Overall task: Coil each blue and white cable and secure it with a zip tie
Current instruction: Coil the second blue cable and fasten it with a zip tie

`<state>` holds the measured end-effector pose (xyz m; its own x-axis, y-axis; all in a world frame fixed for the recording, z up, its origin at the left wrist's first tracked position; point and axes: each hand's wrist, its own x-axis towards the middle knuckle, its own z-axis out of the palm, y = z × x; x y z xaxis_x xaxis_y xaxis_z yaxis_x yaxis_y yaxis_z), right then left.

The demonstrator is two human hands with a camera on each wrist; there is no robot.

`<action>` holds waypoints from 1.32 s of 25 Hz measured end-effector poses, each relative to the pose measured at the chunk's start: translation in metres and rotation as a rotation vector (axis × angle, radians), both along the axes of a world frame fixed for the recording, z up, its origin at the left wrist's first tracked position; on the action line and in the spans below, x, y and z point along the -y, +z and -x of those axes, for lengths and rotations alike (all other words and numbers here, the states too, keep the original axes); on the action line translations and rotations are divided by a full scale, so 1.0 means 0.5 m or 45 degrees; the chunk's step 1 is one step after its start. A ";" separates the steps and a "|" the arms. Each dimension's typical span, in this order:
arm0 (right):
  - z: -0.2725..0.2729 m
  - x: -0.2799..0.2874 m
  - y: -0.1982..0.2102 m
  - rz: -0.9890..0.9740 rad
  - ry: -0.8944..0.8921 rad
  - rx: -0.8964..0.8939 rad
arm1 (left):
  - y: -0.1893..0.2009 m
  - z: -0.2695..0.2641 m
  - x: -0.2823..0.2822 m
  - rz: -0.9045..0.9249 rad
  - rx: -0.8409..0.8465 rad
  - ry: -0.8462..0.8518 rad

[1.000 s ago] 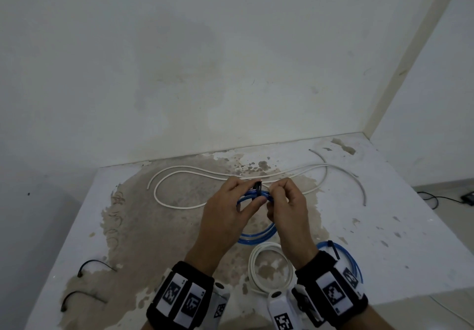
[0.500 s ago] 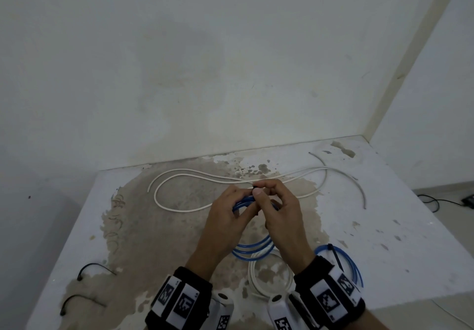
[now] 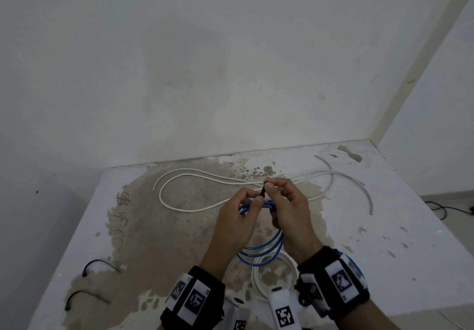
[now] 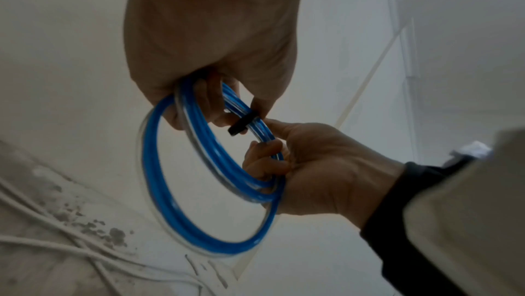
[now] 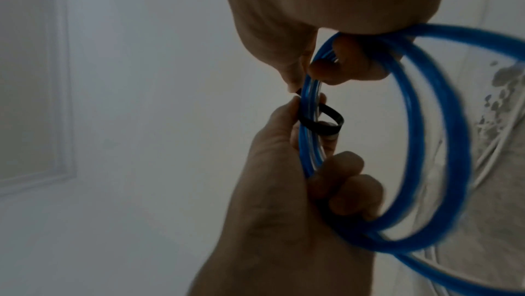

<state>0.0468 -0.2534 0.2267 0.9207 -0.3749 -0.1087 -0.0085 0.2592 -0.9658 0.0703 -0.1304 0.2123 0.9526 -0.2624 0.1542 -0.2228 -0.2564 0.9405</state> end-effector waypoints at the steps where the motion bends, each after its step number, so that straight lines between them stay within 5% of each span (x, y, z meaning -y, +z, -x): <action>1: -0.006 0.005 0.000 -0.052 -0.025 -0.025 | -0.002 0.001 0.003 -0.007 -0.023 -0.006; 9: 0.007 0.030 0.002 0.060 0.304 -0.072 | 0.005 -0.018 0.000 0.016 -0.137 0.027; 15: -0.010 0.037 0.018 0.033 0.308 -0.132 | 0.016 -0.022 -0.002 -0.024 -0.113 0.027; 23: -0.055 0.051 0.033 0.592 0.313 -0.014 | 0.027 -0.012 0.002 -0.073 -0.188 -0.003; 30: -0.106 0.056 0.036 0.466 0.350 -0.058 | 0.048 -0.007 0.009 0.019 -0.361 -0.024; 33: -0.105 0.053 0.037 0.454 0.437 -0.063 | 0.045 -0.021 -0.002 -0.238 -0.363 -0.074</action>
